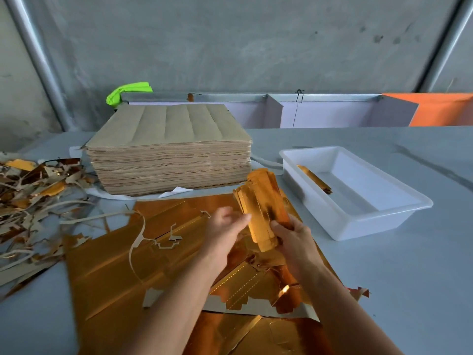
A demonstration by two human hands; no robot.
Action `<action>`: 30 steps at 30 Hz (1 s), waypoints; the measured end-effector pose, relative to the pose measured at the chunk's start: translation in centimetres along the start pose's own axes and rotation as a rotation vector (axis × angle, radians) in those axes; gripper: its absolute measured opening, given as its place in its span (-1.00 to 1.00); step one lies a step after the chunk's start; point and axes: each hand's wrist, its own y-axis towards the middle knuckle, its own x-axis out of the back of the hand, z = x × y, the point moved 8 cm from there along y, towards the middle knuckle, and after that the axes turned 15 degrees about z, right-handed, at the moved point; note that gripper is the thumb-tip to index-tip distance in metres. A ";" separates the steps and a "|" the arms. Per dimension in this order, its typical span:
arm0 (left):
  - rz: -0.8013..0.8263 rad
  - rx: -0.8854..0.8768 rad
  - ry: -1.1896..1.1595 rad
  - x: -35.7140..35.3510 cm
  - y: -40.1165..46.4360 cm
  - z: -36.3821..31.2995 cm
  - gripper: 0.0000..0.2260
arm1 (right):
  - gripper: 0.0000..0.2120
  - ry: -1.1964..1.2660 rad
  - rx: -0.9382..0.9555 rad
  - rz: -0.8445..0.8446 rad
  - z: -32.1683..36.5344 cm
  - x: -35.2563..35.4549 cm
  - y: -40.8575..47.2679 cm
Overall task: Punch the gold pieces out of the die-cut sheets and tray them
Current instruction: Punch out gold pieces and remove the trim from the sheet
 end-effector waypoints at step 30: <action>0.271 -0.093 0.264 -4.0 2.6 -1.7 -0.82 | -0.87 -0.387 0.025 -0.046 3.7 0.4 2.5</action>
